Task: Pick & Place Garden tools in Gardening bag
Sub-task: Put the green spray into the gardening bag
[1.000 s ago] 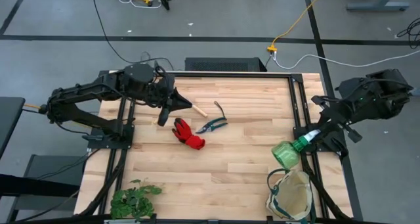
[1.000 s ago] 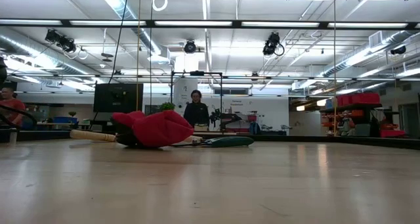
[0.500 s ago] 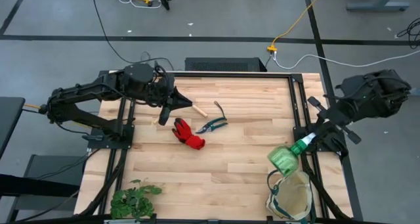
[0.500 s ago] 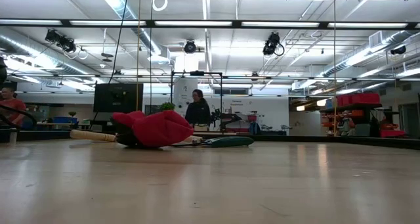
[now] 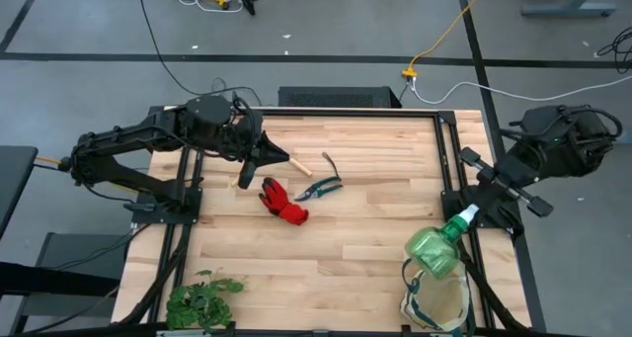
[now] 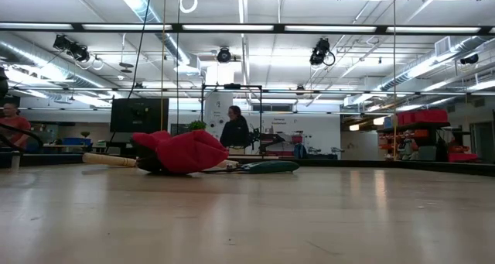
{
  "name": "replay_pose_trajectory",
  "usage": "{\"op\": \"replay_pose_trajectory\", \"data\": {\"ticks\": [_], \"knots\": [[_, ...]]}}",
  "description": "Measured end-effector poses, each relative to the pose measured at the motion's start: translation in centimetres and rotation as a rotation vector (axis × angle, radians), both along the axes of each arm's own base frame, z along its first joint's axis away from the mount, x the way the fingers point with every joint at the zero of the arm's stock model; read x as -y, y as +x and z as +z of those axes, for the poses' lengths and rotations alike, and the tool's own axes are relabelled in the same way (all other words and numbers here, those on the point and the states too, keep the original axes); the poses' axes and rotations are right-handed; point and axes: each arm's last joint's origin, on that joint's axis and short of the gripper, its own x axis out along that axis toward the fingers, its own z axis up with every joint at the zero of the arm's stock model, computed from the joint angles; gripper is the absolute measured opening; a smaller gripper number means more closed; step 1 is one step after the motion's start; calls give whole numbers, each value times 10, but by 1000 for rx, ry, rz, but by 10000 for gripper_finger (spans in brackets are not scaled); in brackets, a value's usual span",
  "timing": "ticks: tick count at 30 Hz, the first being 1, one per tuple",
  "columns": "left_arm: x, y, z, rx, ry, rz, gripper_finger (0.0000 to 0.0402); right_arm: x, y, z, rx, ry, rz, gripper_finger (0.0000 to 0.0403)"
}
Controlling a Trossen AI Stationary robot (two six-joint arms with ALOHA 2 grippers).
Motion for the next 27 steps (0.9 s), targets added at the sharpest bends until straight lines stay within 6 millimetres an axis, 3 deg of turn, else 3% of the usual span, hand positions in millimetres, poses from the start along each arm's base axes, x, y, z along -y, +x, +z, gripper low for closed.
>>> {"op": "replay_pose_trajectory", "data": {"ticks": [8,17,27], "knots": [[0,0,0,0,-1,-2,30,-4,-4,9,65,73,52,52],[0,0,1,6,-16,3,30,-10,-8,7,-11,93,84,51],[0,0,1,6,-29,7,30,-10,-18,-16,-272,-32,97,51]]}}
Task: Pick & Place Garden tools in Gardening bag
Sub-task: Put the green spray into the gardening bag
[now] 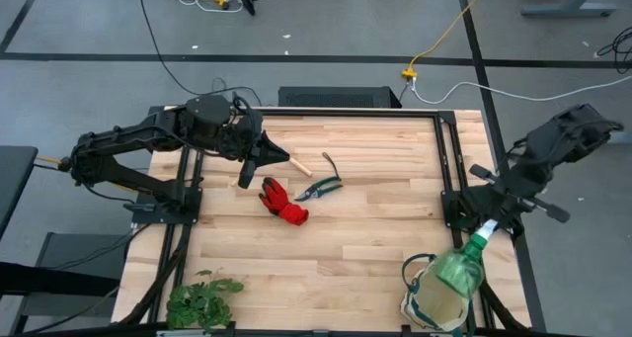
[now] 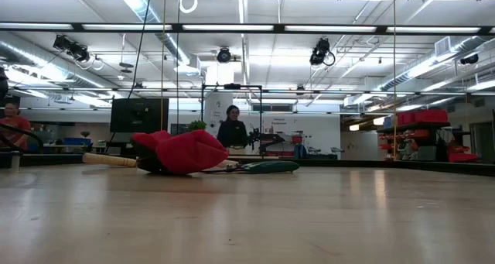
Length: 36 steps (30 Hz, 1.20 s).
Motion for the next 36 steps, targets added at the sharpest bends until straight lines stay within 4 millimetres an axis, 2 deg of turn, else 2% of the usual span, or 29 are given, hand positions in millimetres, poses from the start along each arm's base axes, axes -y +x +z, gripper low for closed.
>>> {"op": "replay_pose_trajectory", "data": {"ticks": [10,36], "knots": [[0,0,0,-1,0,0,30,-6,7,-19,-190,-201,37,51],[0,0,-1,-14,9,-3,30,-41,31,-30,-186,-410,99,51]]}}
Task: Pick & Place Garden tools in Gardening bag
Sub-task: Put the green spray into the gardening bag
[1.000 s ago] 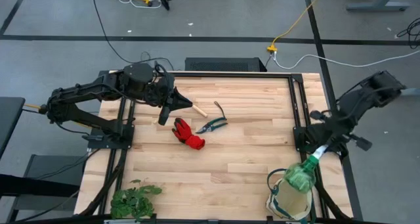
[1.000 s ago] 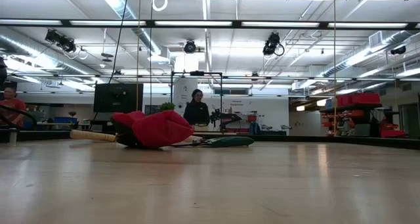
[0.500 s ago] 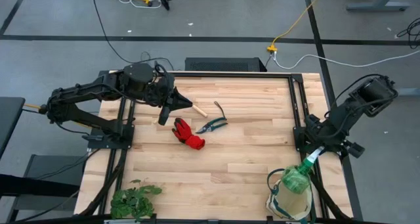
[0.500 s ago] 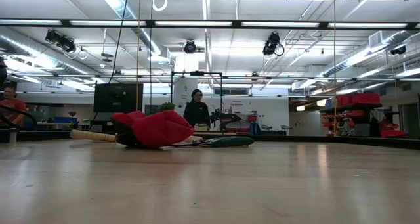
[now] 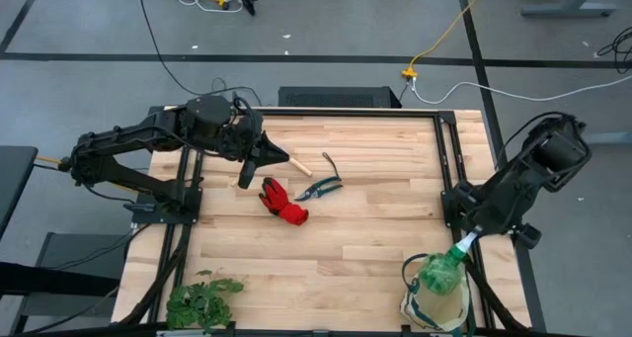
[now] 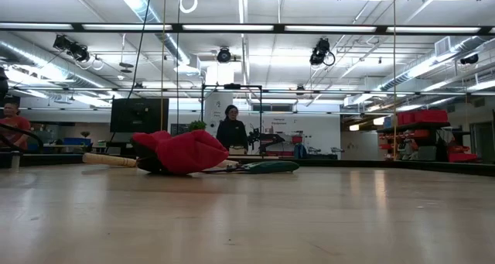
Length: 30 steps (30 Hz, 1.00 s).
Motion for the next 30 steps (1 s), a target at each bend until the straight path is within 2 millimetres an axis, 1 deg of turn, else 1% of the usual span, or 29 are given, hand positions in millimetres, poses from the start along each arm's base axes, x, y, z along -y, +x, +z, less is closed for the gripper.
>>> {"op": "replay_pose_trajectory", "data": {"ticks": [11,17,20,30], "knots": [[0,0,0,1,-2,1,30,-19,4,-6,-56,-33,37,51],[0,0,0,-1,8,-3,30,-32,11,-11,-73,-86,0,51],[0,0,0,0,6,-4,30,-41,15,-16,-108,-103,-18,51],[2,0,0,2,-20,-77,30,-69,26,-31,-188,-171,3,51]]}}
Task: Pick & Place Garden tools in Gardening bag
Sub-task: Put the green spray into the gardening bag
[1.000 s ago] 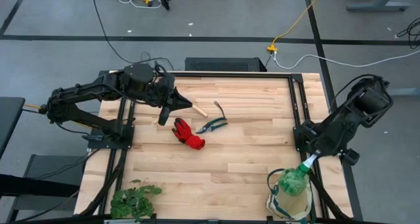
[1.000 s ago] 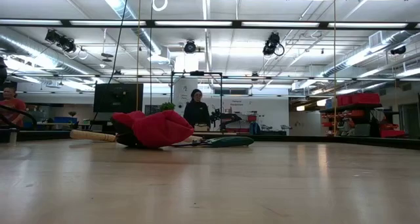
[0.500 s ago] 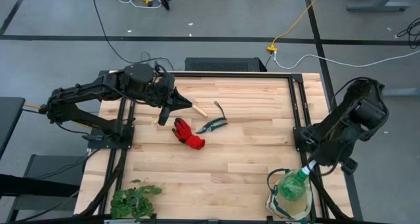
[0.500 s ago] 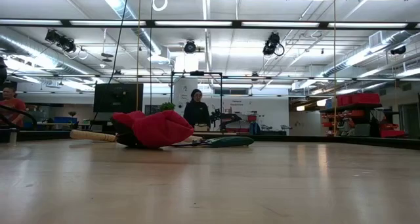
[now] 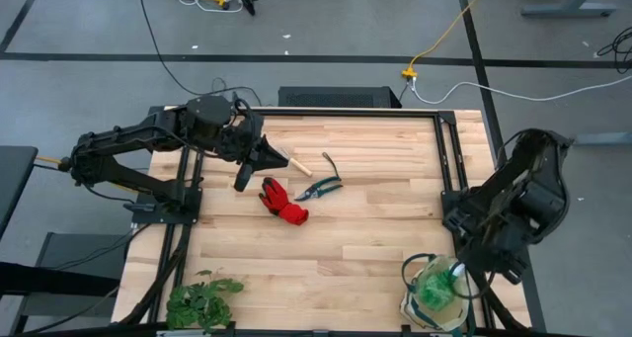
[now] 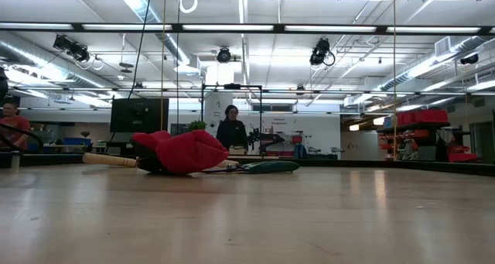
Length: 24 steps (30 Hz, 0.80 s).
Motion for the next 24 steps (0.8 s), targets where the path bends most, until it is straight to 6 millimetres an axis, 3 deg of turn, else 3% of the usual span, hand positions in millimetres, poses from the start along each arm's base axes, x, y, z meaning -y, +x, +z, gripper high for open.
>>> {"op": "replay_pose_trajectory", "data": {"ticks": [12,18,24], "knots": [[0,0,0,0,0,0,30,-25,-3,-12,-48,-54,49,51],[0,0,0,0,0,0,30,-16,-12,-4,-20,-23,9,50],[0,0,0,0,0,0,30,-4,-19,11,117,84,-8,47]]}}
